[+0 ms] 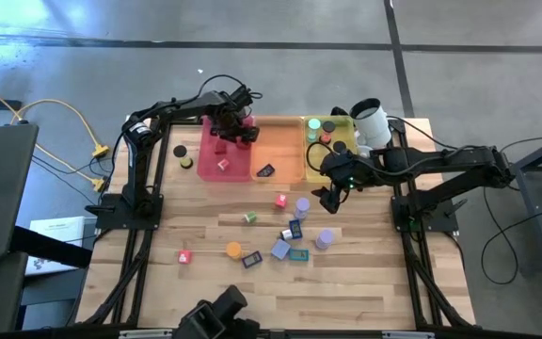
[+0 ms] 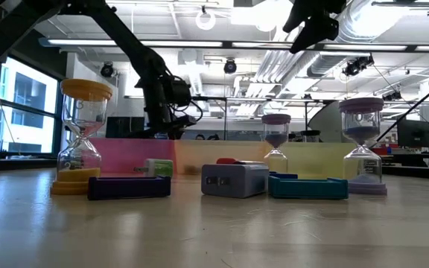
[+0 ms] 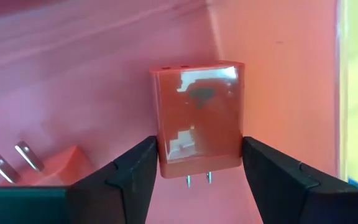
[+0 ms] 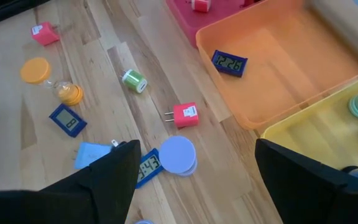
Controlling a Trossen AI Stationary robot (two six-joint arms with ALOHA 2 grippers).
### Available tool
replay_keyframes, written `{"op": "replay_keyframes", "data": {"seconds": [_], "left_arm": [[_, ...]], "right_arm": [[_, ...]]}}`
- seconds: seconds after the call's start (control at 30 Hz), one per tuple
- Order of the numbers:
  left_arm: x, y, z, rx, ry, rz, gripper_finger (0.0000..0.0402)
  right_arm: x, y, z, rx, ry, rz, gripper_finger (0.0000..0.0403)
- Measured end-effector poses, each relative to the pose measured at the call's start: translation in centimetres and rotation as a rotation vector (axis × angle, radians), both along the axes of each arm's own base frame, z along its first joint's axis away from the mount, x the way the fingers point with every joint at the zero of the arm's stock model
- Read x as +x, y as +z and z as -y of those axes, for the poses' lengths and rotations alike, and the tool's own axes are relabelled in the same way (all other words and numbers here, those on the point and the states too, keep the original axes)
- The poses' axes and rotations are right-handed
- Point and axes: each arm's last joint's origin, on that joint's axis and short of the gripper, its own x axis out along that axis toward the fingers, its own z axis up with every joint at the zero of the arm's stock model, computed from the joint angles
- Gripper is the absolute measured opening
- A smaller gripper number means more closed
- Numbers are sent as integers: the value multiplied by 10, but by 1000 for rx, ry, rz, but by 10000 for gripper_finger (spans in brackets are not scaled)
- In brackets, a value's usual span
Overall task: Pick & Place Office items
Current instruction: Put the red charger adapter into the pink bin, then put the bottom violet hourglass into the yellow bin
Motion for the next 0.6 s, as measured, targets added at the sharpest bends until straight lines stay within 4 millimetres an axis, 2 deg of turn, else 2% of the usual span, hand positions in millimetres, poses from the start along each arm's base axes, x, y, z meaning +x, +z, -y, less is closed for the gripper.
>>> {"op": "replay_keyframes", "data": {"seconds": [0.37, 0.47, 0.6], "left_arm": [[1, 0, 2, 0, -37, 8, 288], [-3, 4, 0, -24, -40, 31, 292], [-6, 19, 2, 15, -57, 60, 293]], "right_arm": [[0, 0, 0, 0, 0, 1, 306], [0, 0, 0, 0, 0, 5, 306], [1, 1, 0, 1, 0, 21, 306]]}}
